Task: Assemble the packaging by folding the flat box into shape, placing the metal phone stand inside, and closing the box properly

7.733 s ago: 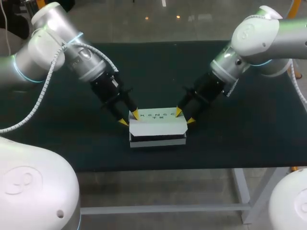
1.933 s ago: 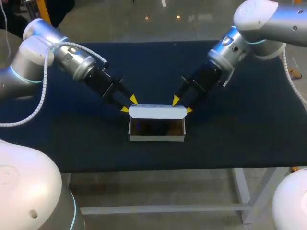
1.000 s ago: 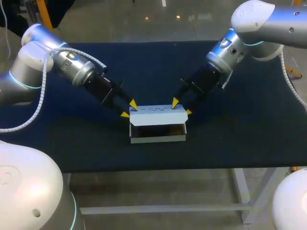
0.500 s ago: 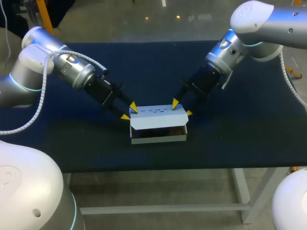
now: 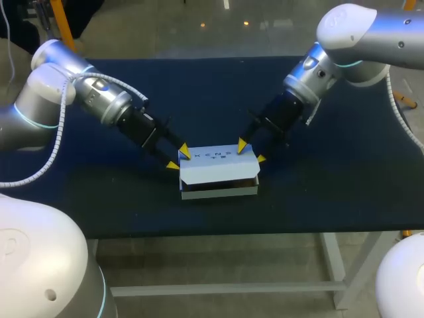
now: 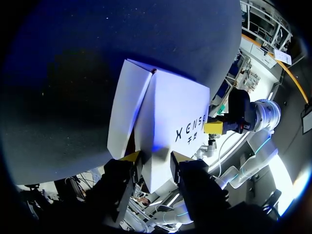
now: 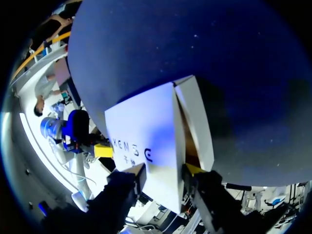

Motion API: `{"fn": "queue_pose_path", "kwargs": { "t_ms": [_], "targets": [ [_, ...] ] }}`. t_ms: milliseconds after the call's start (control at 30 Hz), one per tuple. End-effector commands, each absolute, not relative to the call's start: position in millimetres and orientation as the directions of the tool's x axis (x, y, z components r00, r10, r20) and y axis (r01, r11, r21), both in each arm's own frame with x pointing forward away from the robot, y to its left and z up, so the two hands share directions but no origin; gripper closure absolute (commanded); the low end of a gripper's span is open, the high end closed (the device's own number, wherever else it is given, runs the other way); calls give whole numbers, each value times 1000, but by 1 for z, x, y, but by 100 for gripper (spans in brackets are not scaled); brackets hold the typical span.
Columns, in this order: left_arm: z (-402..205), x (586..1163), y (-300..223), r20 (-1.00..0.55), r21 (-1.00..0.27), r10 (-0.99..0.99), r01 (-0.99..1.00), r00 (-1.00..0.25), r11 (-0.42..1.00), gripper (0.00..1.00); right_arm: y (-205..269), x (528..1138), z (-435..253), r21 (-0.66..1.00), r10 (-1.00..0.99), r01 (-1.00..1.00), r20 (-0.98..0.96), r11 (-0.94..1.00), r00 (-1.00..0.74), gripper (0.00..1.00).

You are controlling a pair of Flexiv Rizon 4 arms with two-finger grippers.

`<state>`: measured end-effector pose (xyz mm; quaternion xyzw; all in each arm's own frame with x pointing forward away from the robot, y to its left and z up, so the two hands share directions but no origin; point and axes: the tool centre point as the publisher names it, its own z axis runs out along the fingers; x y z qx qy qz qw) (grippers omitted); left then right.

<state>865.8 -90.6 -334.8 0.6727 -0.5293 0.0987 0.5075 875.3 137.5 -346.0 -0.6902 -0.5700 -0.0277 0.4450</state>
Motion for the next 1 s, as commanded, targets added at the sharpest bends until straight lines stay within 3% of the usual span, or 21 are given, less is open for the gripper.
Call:
{"fn": "queue_pose_path", "kwargs": {
  "t_ms": [33,633,1000],
  "targets": [
    [-336,866,-92,670,577,-616,-813,415,79,58,139,874,-347,-579,762,814,547,45,347,47],
    [-334,863,-90,665,540,-650,-838,368,78,52,136,871,-350,-560,767,827,551,47,329,46],
    [-310,858,-76,641,462,-699,-887,316,22,30,136,873,-352,-554,770,831,552,52,320,46]
  ]
}}
